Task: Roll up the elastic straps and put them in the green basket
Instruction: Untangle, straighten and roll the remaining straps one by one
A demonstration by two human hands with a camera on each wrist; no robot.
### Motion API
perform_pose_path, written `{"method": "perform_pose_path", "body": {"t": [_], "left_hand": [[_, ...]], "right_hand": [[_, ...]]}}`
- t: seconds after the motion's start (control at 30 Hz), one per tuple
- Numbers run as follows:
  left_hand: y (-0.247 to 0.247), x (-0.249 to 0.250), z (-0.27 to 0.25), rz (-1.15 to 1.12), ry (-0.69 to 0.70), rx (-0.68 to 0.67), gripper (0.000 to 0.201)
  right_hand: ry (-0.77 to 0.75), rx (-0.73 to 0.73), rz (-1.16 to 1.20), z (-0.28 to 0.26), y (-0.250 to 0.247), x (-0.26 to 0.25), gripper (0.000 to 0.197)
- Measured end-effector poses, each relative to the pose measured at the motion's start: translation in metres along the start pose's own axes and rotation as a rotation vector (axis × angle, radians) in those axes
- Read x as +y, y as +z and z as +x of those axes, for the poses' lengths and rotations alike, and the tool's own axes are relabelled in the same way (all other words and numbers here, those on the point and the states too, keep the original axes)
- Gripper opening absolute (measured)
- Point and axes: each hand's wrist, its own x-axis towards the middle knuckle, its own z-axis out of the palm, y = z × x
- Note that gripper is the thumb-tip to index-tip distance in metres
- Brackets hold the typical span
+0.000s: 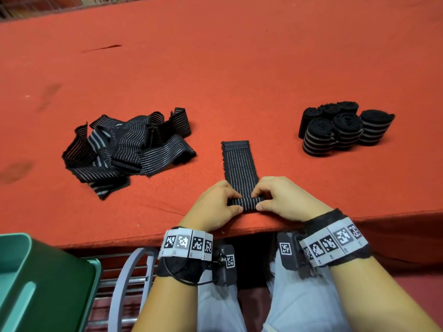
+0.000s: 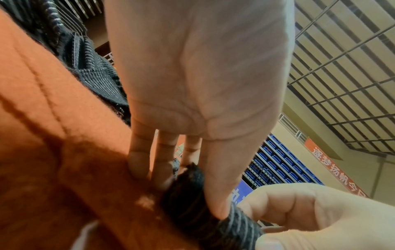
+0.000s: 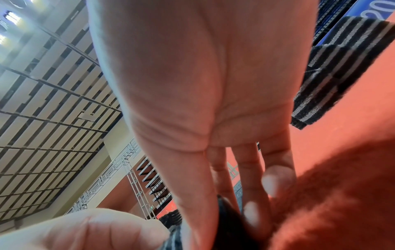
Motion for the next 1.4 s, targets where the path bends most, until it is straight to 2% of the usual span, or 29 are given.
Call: {"method": "perform_pose_path", "body": {"t": [0.17, 0.27, 0.5, 0.77, 0.97, 1.13, 1.27, 1.4], "left_hand": [[0.000, -0.002, -0.002, -0.051, -0.027, 0.029, 0.039], [-0.002, -0.003, -0.004, -0.104, -0.037, 0.043, 0.032], [-0.007, -0.007, -0.001, -0.185, -0.091, -0.078, 0.022], [-0.008, -0.007, 0.002, -0.158, -0.083, -0.046, 0.014], [-0.006, -0.006, 0.004, -0.218, -0.064, 0.000, 0.015], [-0.002, -0.006, 0.010, -0.151, -0.067, 0.083, 0.006], [0.005, -0.007, 0.013, -0.153, -0.056, 0.177, 0.008], [0.005, -0.010, 0.011, -0.156, -0.007, 0.238, 0.006]], "right_hand": [[0.034, 0.022, 0.017, 0.001, 0.002, 0.000, 0.021], [0.063, 0.040, 0.044, -0.001, 0.001, -0.002, 0.022], [0.104, -0.034, 0.082, -0.002, -0.002, -0.005, 0.016], [0.124, -0.022, 0.062, 0.005, 0.002, -0.002, 0.007], [0.129, 0.040, 0.127, 0.006, 0.002, -0.004, 0.014], [0.052, 0.076, 0.011, 0.006, 0.005, -0.005, 0.013], [0.079, 0.021, -0.007, 0.006, 0.006, -0.004, 0.035], [0.116, 0.058, -0.002, 0.010, 0.006, -0.005, 0.030]]}}
